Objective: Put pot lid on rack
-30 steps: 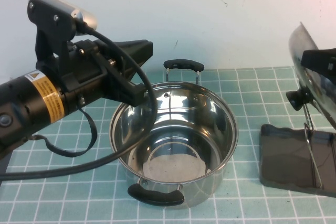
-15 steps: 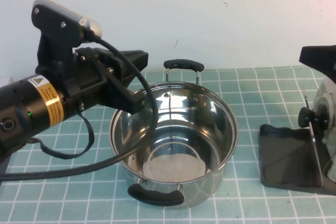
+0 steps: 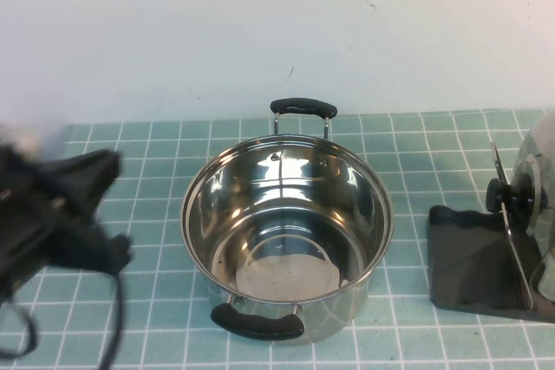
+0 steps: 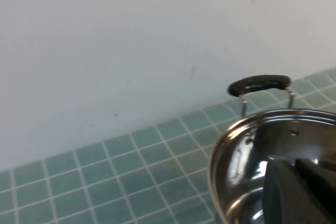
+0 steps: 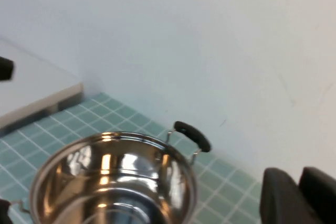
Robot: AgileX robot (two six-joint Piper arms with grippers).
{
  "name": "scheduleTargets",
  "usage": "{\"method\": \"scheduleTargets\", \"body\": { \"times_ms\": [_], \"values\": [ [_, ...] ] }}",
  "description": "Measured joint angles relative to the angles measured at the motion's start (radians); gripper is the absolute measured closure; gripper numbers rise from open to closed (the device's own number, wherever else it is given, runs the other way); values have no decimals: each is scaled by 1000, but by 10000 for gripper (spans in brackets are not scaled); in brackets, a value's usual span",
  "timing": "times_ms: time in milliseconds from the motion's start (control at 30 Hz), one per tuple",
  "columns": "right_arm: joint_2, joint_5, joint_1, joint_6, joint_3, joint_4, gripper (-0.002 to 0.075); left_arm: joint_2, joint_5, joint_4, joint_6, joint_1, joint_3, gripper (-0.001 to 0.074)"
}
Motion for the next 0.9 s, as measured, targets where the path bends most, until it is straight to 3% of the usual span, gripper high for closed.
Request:
{"method": "scheduleTargets", "body": {
  "times_ms": [200,533,900],
  "values": [
    [-255,33,0,17,34,-243,719,-290,140,-40,-55,0,197,734],
    [-473,46,0,65,201,-254,727,-617,274,-61,-63,0,387,734],
    [-476,48,0,71,328,-252,727,-668,121,-64,-91,0,416,734]
  ]
}}
